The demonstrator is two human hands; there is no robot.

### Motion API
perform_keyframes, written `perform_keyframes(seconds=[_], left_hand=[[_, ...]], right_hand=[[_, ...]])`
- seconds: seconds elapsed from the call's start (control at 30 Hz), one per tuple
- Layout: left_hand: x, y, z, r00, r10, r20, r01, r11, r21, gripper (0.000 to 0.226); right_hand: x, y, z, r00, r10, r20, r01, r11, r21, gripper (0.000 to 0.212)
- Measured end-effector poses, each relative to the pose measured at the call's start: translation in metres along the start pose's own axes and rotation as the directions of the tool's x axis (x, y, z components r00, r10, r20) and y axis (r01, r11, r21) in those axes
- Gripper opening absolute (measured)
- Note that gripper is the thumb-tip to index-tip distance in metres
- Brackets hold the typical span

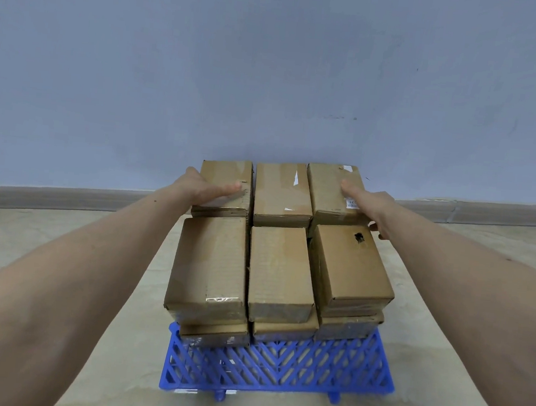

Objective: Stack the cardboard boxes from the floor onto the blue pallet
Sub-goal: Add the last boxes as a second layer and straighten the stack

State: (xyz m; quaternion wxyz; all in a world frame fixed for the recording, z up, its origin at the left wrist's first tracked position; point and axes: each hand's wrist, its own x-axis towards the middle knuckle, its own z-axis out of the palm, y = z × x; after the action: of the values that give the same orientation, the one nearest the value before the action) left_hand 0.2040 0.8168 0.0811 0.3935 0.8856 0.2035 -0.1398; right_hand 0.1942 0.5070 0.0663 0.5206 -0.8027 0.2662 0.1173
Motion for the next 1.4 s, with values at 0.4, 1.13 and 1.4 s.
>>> perform_keyframes(seconds=[0.4, 1.13, 1.4], left_hand=[[-0.048, -0.033, -0.006, 0.988, -0.056, 0.141, 0.065, 0.996, -0.054, 0.117], [-0.088, -0.068, 0.017, 0.861, -0.184, 0.473, 0.347, 0.894, -0.283, 0.066], [-0.089, -0.069, 0.019, 0.881, -0.156, 0.446, 0.308, 0.906, -0.291, 0.086]], right_hand=[[-0.049, 0.021, -0.022, 0.971, 0.137, 0.197, -0.044, 0.909, -0.415, 0.104], [-0.078, 0.045, -0.017, 0.902, 0.322, 0.286, -0.185, 0.89, -0.417, 0.124], [-0.079, 0.049, -0.017, 0.905, 0.308, 0.293, -0.167, 0.892, -0.421, 0.124]])
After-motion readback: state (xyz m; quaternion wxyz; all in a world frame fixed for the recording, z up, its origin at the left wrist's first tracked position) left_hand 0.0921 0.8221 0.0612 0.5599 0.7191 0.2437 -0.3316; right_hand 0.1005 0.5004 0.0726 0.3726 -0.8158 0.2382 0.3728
